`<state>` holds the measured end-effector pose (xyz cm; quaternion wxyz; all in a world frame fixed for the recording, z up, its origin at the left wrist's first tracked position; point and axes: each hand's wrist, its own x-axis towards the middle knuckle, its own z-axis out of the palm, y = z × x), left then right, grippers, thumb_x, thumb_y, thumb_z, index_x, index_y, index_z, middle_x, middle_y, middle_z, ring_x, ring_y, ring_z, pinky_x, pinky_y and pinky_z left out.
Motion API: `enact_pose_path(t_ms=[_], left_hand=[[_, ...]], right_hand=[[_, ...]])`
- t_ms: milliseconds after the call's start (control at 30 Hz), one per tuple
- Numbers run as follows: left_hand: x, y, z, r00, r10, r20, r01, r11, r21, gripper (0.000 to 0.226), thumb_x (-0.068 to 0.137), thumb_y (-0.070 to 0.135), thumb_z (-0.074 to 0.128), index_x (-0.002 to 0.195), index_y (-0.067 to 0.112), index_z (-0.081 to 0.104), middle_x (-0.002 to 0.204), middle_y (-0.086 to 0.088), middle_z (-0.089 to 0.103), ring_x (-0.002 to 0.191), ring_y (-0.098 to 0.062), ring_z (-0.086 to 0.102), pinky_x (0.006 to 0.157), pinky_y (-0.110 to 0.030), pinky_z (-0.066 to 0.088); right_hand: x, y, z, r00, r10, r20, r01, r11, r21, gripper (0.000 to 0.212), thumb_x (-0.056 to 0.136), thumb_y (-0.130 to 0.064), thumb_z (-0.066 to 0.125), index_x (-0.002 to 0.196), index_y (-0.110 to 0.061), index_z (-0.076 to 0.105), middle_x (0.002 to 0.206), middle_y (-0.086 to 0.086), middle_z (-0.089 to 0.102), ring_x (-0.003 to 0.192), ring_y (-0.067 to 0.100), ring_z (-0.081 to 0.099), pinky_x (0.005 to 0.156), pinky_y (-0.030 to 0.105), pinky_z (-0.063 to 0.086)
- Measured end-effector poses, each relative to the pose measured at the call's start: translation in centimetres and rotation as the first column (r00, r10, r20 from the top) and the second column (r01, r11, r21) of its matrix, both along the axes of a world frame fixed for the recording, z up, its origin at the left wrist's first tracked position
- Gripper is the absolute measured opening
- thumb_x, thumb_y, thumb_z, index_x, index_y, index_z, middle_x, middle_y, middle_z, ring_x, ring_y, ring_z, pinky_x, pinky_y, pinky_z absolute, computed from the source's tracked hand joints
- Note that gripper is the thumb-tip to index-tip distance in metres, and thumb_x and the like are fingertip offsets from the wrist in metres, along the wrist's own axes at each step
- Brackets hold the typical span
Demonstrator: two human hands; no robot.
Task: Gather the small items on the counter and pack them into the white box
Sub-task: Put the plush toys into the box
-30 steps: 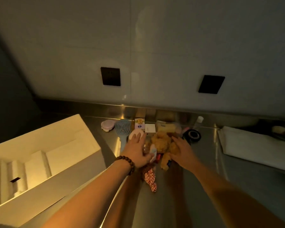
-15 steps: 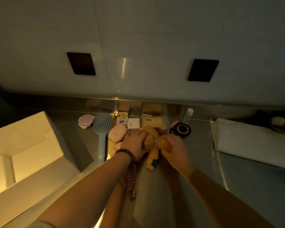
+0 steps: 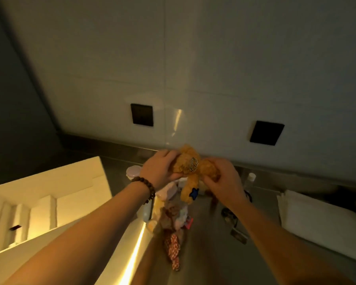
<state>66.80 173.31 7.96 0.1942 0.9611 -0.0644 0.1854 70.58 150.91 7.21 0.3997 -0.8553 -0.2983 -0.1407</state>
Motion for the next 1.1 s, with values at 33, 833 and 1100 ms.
enact_pose_path(t_ms=[33,833,1100], left_hand=[[-0.8,1.3,0.6,1.0,0.03,0.002,-0.03,1.0,0.004,0.069,0.071,0.058,0.066,0.128,0.027,0.043,0.118,0.0,0.052,0.106,-0.02,0.049,0.085,-0.036,0.045],[-19.0,32.6,-2.1,0.941,0.169,-0.294,-0.211,0.971,-0.117,0.085,0.053,0.08,0.062,0.124,0.04,0.039,0.125,0.012,0.038,0.112,-0.003,0.034,0.094,-0.023,0.032],[-17.8,29.7,-5.0,0.93,0.058,-0.363,-0.173,0.94,-0.294,0.104,0.055,0.068,0.073,0.141,0.032,0.027,0.135,0.009,0.045,0.119,-0.008,0.042,0.097,-0.021,0.031]], right_hand=[[-0.1,1.3,0.6,0.999,0.032,0.019,-0.032,0.999,-0.001,0.04,0.078,-0.024,0.07,0.116,-0.025,0.059,0.103,-0.01,0.056,0.099,0.01,0.049,0.083,0.031,0.043],[-7.3,36.0,1.9,0.867,0.47,-0.165,-0.496,0.785,-0.372,0.031,0.089,-0.005,0.058,0.111,-0.026,0.065,0.123,-0.003,0.054,0.118,0.016,0.044,0.102,0.032,0.038],[-7.4,38.4,0.9,0.843,0.486,-0.229,-0.538,0.772,-0.339,0.036,0.085,0.0,0.058,0.105,-0.03,0.064,0.114,-0.009,0.06,0.111,0.013,0.05,0.094,0.029,0.041]])
